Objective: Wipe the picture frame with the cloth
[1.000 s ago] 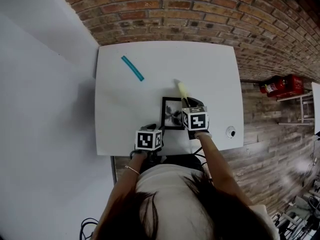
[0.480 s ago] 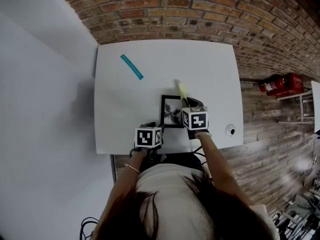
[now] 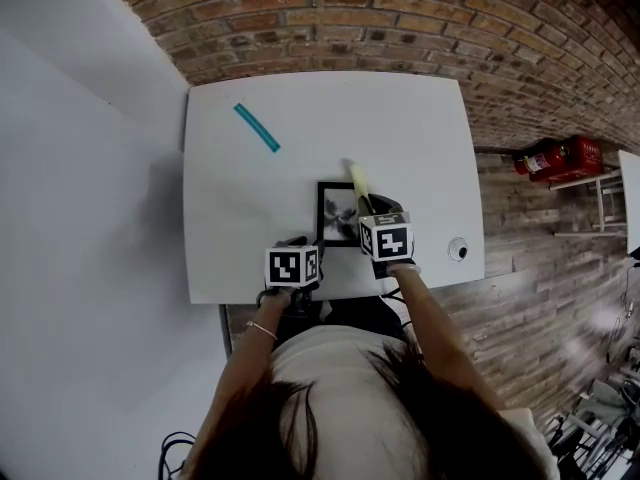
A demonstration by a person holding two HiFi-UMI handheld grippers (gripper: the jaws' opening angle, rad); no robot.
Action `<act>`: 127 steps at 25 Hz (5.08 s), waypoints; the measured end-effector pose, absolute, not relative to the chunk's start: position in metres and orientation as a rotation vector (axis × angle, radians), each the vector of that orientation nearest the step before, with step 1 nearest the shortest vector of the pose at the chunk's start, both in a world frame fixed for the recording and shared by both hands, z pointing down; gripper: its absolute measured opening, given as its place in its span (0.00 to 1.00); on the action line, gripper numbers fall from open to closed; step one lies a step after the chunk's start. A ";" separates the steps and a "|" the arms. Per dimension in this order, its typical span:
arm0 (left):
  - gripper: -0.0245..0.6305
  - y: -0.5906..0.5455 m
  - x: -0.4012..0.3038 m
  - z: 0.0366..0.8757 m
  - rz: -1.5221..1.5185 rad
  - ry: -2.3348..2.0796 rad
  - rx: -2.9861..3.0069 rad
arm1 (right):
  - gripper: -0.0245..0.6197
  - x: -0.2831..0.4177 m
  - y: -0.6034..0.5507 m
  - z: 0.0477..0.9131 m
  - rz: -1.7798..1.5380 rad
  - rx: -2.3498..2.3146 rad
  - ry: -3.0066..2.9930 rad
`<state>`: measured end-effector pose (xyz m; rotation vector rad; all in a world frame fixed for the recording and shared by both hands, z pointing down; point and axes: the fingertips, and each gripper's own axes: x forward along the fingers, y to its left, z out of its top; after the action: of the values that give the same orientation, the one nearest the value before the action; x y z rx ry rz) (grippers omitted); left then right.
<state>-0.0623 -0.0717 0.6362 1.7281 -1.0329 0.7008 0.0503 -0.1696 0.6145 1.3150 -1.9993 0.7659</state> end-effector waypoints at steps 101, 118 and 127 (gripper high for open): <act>0.25 -0.072 -0.063 0.637 0.632 -1.014 1.735 | 0.10 -0.038 -0.072 0.619 0.623 0.908 -2.117; 0.25 -0.073 -0.061 0.635 0.637 -1.008 1.733 | 0.10 -0.043 -0.111 0.617 0.610 0.914 -2.114; 0.25 -0.072 -0.062 0.636 0.639 -0.992 1.730 | 0.10 -0.046 -0.130 0.617 0.650 0.935 -2.122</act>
<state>-0.0619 -0.0723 0.6355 1.7300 -0.9919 0.6394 -0.0461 -0.1295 0.6175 0.9349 -2.1223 0.6499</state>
